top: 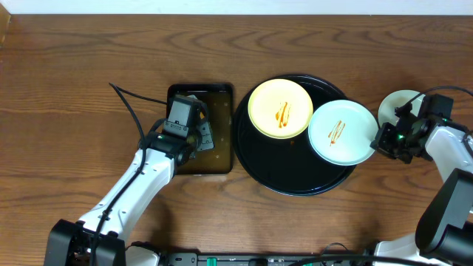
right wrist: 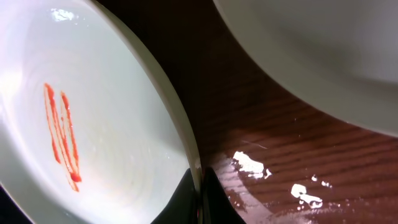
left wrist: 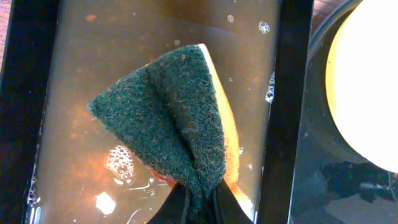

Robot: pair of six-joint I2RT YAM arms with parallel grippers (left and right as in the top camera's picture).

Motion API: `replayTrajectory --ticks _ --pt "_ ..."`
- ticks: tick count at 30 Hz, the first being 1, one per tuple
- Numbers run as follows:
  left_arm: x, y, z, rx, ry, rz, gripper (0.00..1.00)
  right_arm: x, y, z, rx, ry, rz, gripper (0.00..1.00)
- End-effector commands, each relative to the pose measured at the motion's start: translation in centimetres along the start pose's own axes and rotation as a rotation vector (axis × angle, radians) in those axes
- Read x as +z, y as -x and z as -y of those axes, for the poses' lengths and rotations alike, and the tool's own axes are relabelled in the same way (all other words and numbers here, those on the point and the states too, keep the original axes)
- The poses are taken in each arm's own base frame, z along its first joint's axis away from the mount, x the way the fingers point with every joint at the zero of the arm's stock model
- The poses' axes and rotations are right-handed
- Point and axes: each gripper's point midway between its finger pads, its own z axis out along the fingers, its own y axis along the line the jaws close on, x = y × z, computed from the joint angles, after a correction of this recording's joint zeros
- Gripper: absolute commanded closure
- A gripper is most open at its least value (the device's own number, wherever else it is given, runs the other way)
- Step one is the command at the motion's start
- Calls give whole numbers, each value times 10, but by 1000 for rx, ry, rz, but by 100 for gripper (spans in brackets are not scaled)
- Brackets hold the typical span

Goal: Clean dirty plates on tray and stack at the side
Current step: 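Grip the rim of the second pale blue plate with the right gripper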

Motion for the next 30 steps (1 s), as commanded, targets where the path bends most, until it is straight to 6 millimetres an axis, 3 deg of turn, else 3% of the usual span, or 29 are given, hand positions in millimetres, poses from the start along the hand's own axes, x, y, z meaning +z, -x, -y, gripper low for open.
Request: replayTrajectory --ticks 1,4,10,17,21,25,27,30 --pt "-2 4 -2 6 11 16 92 -22 -1 -20 -35 54 43 99" --pt "-2 4 -2 6 11 16 92 -31 -13 -37 -75 61 28 99" --pt "-2 3 2 10 -12 7 92 -12 -48 -73 -206 59 -73 99" --pt "-25 8 71 177 -287 68 93 21 -89 -75 -221 -12 -133 99" --pt "-29 -23 119 294 -377 43 93 31 -107 -82 -257 -9 -160 99" --pt "-27 -53 155 234 -444 -21 93 34 -116 -92 -282 -6 -175 99" --pt "-29 -74 186 260 -514 -36 92 33 -123 -93 -280 -10 -197 99" --pt "-26 -97 198 257 -528 -87 92 33 -124 -92 -278 -14 -204 99"
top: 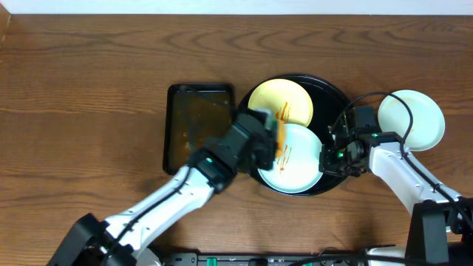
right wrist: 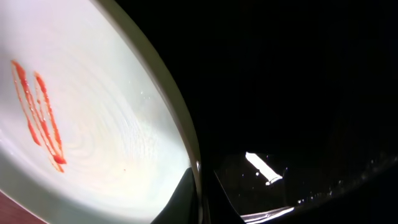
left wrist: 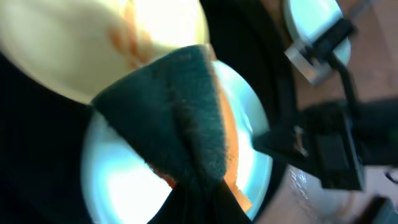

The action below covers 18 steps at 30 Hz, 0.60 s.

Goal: Clean dirty plates on tray and stack at the side
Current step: 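Grip the rim of the second pale blue plate with the right gripper, then scrub the second pale blue plate with the sponge in the left gripper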

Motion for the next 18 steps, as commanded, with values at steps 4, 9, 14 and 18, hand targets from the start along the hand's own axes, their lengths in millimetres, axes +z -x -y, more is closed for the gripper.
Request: replayTrajectory --ticks 4,9,14,18 --pt "30 -42 24 -95 -23 -110 92 1 -7 -5 -2 11 -21 99" --pt "62 -42 35 -70 -92 -75 92 1 -7 -5 -3 11 -22 99" --pt "84 -48 26 -72 -87 -73 92 1 -8 -5 -3 10 -25 99" --pt "95 -66 7 -90 -28 -133 92 1 -8 -5 -3 10 -26 99"
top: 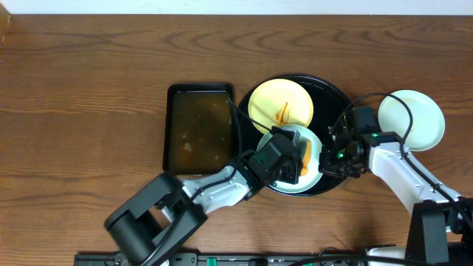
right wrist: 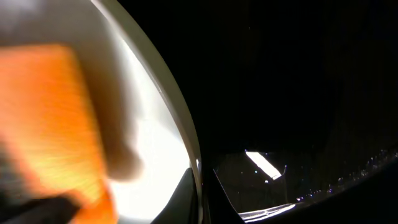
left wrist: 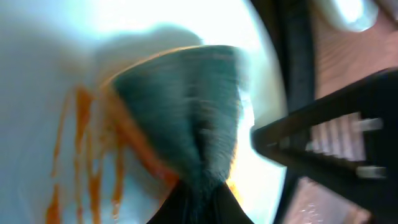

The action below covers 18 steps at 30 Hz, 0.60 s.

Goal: Clean dirty plates on tray and stack at the side
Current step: 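Scrub the second pale blue plate with the sponge in the left gripper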

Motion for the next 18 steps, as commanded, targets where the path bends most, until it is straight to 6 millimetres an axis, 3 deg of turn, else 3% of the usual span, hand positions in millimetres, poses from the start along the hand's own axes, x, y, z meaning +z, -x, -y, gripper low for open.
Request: replayTrajectory --ticks 1,9,18 --pt "6 -8 -17 -29 50 -36 92 1 -6 -5 -12 9 -19 99" --pt "-8 1 -67 -68 179 -63 92 1 -7 -5 -11 9 -20 99" --pt "-40 26 -82 28 271 1 93 1 -7 -4 -10 7 -22 99"
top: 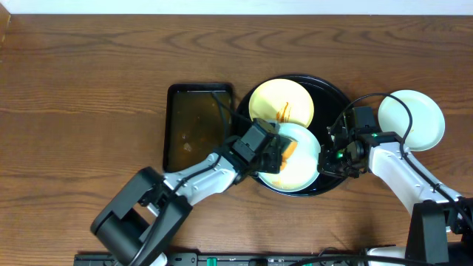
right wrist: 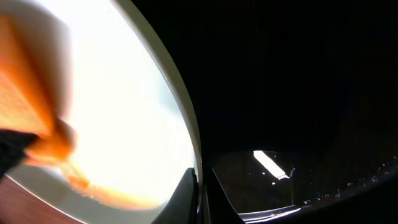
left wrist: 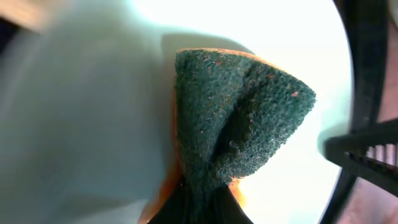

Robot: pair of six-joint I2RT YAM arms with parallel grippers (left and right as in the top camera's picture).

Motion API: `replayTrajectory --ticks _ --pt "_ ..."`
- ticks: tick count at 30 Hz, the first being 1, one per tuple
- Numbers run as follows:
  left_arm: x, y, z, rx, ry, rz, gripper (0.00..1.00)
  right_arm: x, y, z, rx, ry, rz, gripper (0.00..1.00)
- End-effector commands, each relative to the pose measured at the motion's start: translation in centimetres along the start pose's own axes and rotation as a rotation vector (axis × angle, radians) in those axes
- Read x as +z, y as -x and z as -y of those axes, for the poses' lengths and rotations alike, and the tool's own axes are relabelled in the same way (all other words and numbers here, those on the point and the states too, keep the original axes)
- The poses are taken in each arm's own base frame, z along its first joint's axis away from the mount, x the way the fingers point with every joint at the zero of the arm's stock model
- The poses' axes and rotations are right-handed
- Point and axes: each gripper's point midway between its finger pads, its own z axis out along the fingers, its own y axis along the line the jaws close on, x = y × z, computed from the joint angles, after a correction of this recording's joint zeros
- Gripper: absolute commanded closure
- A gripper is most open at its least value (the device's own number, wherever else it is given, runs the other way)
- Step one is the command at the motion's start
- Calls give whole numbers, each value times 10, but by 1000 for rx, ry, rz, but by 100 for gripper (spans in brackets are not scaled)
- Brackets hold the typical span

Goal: Clean dirty plates on tray and stack at the side
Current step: 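Scrub the second pale blue plate with the sponge in the left gripper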

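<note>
A pale mint plate (top: 299,171) lies at the front of the round black tray (top: 334,94). My right gripper (top: 325,161) is shut on its right rim, the rim (right wrist: 181,118) pinched at the gripper (right wrist: 200,185). My left gripper (top: 275,154) is shut on a green-and-orange sponge (top: 287,151), which presses on the plate (left wrist: 93,106); the sponge's green side (left wrist: 239,124) faces the camera above the gripper (left wrist: 200,202). An orange smear shows on the plate (right wrist: 118,118). Behind it, a yellow plate (top: 275,97) carries red sauce streaks.
A black rectangular tray of murky water (top: 196,125) stands left of the round tray. A clean pale plate (top: 414,122) rests on the wooden table at the right. Cables run from both arms over the tray's edges.
The sponge has shifted from the right part of the mint plate to its upper middle. The separate red streaks no longer show; an orange smear remains. The right gripper has not moved.
First the sponge was held in the water tray while the right gripper held the streaked mint plate at the round tray's right edge. Then the plate lay at the tray's front with the sponge over it. Then the sponge was on the streaks, now smeared.
</note>
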Motion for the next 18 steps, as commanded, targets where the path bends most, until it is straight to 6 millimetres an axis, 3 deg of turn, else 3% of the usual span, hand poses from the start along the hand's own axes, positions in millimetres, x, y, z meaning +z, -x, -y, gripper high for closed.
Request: replayTrajectory --ticks 1,6,9,12,18 --pt "-20 18 -30 82 165 100 92 1 -6 -1 -10 -15 -14 99" --pt "-42 26 -23 93 170 136 93 1 -6 -1 -10 -15 -14 99" --pt "-61 36 -1 107 96 184 92 1 -6 -1 -10 -15 -14 99" --pt "-73 41 7 129 77 215 93 1 -5 0 -11 -18 -13 99" --pt "-90 47 6 161 108 257 92 1 -4 4 -11 -43 -6 99"
